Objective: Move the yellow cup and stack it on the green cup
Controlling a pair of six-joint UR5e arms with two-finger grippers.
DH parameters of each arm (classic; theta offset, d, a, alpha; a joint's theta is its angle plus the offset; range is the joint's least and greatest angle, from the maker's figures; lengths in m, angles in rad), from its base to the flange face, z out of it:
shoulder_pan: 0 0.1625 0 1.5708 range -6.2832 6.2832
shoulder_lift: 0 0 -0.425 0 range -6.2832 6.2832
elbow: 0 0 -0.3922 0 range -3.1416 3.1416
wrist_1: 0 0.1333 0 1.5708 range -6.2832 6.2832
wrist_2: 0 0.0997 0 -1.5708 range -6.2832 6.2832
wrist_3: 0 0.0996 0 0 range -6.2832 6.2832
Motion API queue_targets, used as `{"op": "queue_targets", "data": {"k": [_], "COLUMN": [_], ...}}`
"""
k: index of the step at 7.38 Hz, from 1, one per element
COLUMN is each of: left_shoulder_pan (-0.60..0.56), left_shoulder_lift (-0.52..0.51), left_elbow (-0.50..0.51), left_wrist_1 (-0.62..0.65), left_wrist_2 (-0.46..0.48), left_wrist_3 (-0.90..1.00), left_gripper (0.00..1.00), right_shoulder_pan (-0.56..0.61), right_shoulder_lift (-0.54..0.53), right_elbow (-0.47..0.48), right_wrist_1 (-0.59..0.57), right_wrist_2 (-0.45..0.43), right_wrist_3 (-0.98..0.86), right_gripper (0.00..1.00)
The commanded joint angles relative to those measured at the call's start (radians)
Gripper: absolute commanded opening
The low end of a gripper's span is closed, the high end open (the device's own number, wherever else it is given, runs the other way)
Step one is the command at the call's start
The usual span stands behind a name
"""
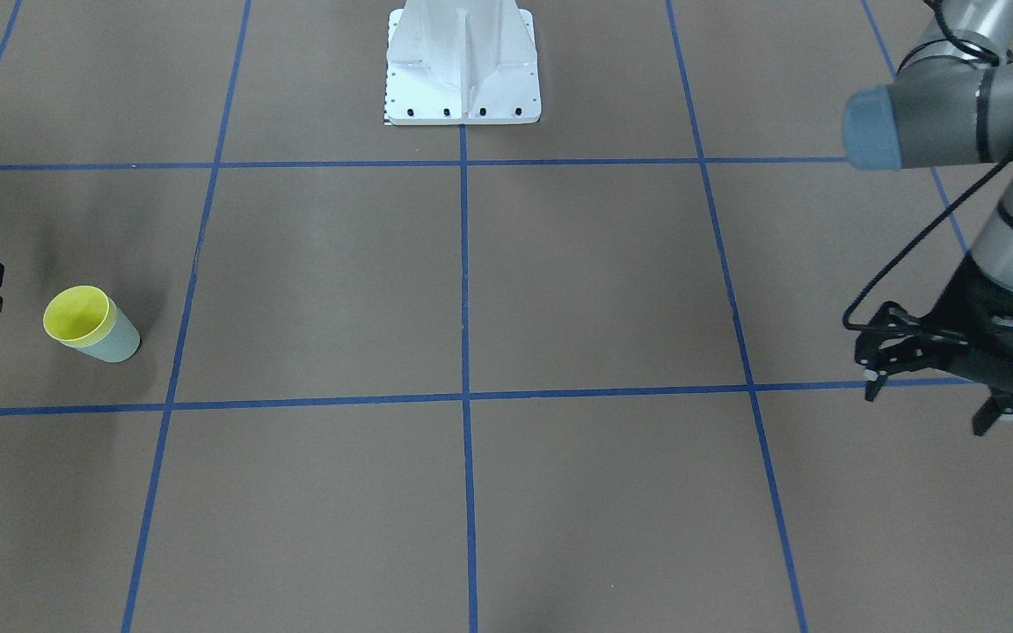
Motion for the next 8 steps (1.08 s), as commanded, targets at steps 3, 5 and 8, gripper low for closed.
{"op": "queue_targets", "data": {"k": [3,5,8], "left_shoulder_pan": [-0.28,-0.369,-0.394], "left_shoulder_lift": [0.169,0.208,0.318], "left_elbow": [0.107,0.211,0.228], "left_wrist_1": [0.032,0.029,-0.101], "left_wrist_2": [-0.181,-0.255,-0.268], "left_wrist_3": [0.347,0.355,0.363], "left_gripper": [1.0,1.0,1.0], "right_shoulder_pan": [0.183,0.296,0.364], "right_shoulder_lift": [-0.009,-0.03,-0.092], "right_elbow": [-0.014,-0.012,-0.012], "right_wrist_1": [-0.063,-0.161,-0.172], "right_wrist_2": [0.054,0.17,0.215], "right_wrist_3": [-0.136,-0.226,-0.23], "right_gripper": [1.0,1.0,1.0]}}
